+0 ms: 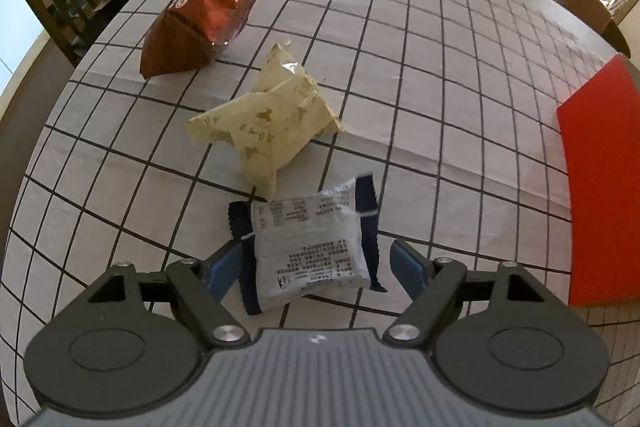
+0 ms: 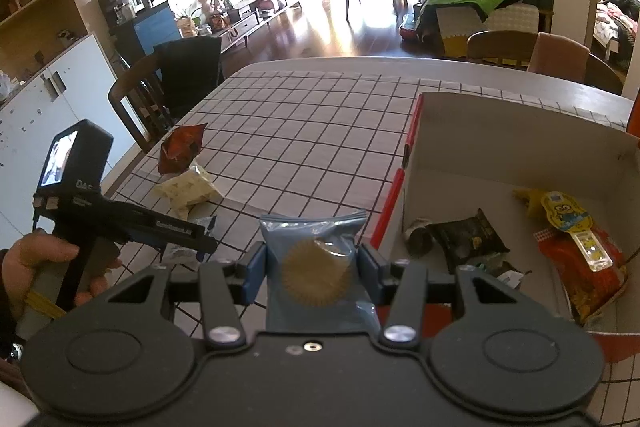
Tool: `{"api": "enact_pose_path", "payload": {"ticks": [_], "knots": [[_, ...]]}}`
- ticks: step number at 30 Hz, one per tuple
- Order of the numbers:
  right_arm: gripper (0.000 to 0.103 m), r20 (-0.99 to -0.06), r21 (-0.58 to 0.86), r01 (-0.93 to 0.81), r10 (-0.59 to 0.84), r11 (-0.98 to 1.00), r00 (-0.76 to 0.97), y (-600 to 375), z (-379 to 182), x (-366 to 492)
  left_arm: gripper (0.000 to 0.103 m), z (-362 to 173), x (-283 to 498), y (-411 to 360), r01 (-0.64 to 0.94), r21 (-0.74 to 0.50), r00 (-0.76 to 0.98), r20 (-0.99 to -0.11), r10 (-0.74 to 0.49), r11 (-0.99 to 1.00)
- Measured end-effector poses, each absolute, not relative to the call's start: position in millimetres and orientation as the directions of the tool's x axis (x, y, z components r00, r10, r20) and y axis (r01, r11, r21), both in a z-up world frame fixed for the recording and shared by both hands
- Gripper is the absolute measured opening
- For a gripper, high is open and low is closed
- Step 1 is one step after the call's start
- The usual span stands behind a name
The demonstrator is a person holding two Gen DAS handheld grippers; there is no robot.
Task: Organize snacks
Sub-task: 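Lift the blue pouch with the right gripper while the left regrips the white packet, then carry the blue pouch with the right gripper while the left carries the white packet into the box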
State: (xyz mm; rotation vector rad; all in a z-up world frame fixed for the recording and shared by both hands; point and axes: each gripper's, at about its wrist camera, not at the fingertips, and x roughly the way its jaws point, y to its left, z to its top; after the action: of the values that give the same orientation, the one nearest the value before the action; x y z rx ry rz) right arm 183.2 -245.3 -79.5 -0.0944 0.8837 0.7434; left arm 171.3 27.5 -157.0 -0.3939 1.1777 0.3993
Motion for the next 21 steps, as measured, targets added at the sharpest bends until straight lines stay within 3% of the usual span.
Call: {"api": "enact_pose_path", "payload": {"ticks": [5, 16, 21], "knots": [[0.049, -0.730, 0.213, -0.630, 0.550, 0.747, 0.406, -245, -79, 183, 0.079, -159, 169, 29, -0.509, -0.084, 0.333, -0.937, 0.106, 0.857], [0.049, -0.729, 0.221, -0.626, 0.554, 0.748, 0.403, -246, -79, 183, 0.062, -157, 158, 36, -0.523, -0.110, 0.380, -0.918, 0.115, 0.845], [0.049, -0.729, 0.235, -0.623, 0.559, 0.746, 0.394, -248, -78, 184, 0.061, -156, 148, 37, -0.532, -0.137, 0.394, -0.913, 0.102, 0.836]]}}
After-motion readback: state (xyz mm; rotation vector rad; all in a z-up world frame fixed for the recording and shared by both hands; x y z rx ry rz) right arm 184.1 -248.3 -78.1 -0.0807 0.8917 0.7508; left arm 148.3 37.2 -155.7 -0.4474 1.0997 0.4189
